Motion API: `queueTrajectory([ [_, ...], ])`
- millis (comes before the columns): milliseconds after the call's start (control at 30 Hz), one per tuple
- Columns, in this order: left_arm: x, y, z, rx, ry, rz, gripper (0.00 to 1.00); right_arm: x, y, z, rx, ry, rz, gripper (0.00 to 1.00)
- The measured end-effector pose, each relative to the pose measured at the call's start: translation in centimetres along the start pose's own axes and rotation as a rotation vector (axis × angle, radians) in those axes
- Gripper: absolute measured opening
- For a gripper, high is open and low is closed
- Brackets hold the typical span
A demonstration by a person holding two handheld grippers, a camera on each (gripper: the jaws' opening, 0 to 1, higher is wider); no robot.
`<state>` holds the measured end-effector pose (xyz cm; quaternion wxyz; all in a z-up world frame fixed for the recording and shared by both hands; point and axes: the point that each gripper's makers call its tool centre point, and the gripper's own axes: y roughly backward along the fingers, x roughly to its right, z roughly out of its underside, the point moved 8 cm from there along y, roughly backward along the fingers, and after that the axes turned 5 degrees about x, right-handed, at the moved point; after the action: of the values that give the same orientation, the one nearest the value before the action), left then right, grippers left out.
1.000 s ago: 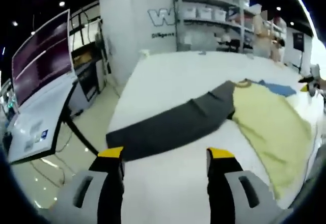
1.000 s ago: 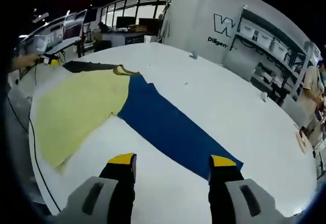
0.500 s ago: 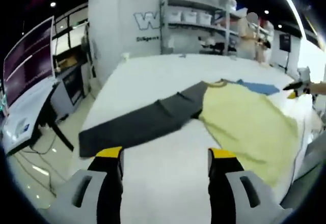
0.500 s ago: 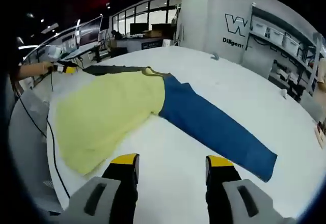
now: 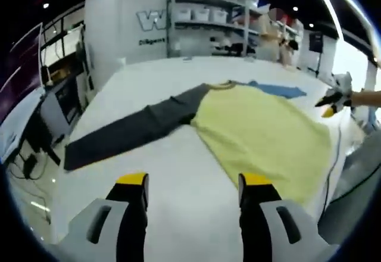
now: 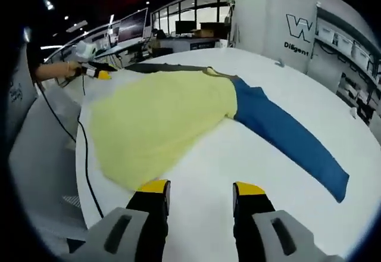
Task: Fold the garment on the visible template until the final outline fits inside the template.
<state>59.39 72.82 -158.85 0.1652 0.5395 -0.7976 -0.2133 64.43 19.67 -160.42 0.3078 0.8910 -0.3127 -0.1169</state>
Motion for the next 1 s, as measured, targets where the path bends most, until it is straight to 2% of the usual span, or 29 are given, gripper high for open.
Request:
queueTrajectory([
  [100,0.5,-0.1,0.7,-0.019,0.0,0.014,0.55,-0.9,-0.2,0.1,-0.003,0.005,-0.027,0.38],
  [233,3.1,0.1,1.0,-0.035,0.011,0.032,0.53,-2.7,-0.7,0.3,0.001,0.003,-0.064,0.37],
  [333,3.9,0.1,1.6,-0.042,0.019,0.048,0.53,-3.8,-1.1,0.7,-0.003,0.002,-0.091,0.36],
  [400,4.5,0.1,2.0,-0.048,0.032,0.064,0.52,-4.3,-1.2,0.7,0.0,-0.001,-0.102,0.35],
  [433,5.1,0.2,2.2,-0.074,0.002,0.098,0.51,-4.6,-1.3,0.8,0.006,-0.006,-0.11,0.34],
  [467,5.2,0.2,2.2,-0.083,-0.02,0.106,0.51,-5.1,-1.4,0.9,0.016,-0.015,-0.112,0.32],
  [633,5.5,-0.1,2.4,-0.096,-0.001,0.122,0.46,-6.4,-1.6,1.1,0.007,-0.025,-0.121,0.29],
  [733,6.2,-0.2,3.2,-0.136,-0.018,0.186,0.42,-6.7,-1.5,0.9,0.022,-0.067,-0.121,0.26],
  [833,6.2,-0.5,4.0,-0.172,-0.015,0.217,0.41,-6.9,-1.5,1.2,0.021,-0.081,-0.13,0.21],
  [867,6.5,-0.2,3.6,-0.168,-0.008,0.216,0.4,-7.0,-1.5,1.3,0.017,-0.081,-0.134,0.2],
  [967,6.9,-0.2,3.6,-0.178,0.002,0.226,0.34,-7.3,-1.4,1.5,0.011,-0.087,-0.146,0.13],
  [1000,7.1,-0.3,3.8,-0.191,0.0,0.24,0.28,-7.3,-1.4,1.7,0.011,-0.108,-0.151,0.1],
])
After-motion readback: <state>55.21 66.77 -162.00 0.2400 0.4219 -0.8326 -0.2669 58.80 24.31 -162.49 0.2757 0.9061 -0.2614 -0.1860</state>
